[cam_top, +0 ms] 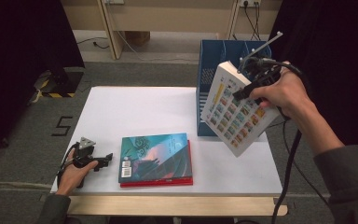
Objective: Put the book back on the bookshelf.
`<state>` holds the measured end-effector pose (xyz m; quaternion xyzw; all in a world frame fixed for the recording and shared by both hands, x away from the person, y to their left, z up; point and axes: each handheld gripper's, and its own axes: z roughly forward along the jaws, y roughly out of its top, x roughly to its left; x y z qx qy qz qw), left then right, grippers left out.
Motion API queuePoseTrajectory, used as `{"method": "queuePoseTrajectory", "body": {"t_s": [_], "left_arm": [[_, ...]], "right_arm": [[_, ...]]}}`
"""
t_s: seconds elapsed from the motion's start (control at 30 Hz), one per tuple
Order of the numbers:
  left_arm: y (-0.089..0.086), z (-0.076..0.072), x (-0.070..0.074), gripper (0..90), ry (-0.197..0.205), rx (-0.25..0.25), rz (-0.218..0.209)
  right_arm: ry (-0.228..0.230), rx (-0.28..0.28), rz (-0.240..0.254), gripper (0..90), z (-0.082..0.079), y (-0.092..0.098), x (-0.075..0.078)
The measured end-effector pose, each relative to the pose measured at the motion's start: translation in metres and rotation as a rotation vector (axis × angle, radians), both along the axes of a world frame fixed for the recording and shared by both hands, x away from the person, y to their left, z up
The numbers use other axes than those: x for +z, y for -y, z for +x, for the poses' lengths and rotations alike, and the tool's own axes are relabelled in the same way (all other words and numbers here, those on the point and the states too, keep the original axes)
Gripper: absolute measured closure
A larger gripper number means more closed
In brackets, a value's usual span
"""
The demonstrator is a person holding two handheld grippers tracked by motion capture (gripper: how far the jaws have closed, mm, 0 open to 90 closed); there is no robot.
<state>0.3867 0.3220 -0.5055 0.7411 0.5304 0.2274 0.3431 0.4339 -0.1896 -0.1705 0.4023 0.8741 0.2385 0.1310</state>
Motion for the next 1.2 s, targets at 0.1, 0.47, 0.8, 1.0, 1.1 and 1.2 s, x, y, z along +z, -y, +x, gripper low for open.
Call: {"method": "queuePoseTrajectory", "body": {"t_s": [0.1,0.47,0.8,1.0,1.1,1.2], "left_arm": [[0.000,0.000,0.000,10.3,0.000,0.000,0.000],[0.000,0.000,0.000,9.9,-0.001,-0.001,-0.007],[-0.001,0.000,0.000,9.8,-0.001,-0.002,-0.010],[-0.001,0.000,0.000,9.7,-0.001,-0.002,-0.008],[-0.001,0.000,0.000,9.7,-0.001,-0.002,-0.008],[0.000,0.000,0.000,9.7,-0.001,-0.003,-0.008]], "right_arm": [[0.021,-0.011,-0.005,73.9,0.009,-0.003,0.006],[0.059,-0.135,0.066,73.9,0.069,-0.001,0.010],[0.086,-0.240,0.120,73.9,0.104,-0.001,0.011],[0.087,-0.286,0.140,73.9,0.115,0.001,0.009],[0.078,-0.311,0.158,73.9,0.125,-0.001,0.006],[0.071,-0.318,0.147,73.9,0.129,-0.005,0.005]]}}
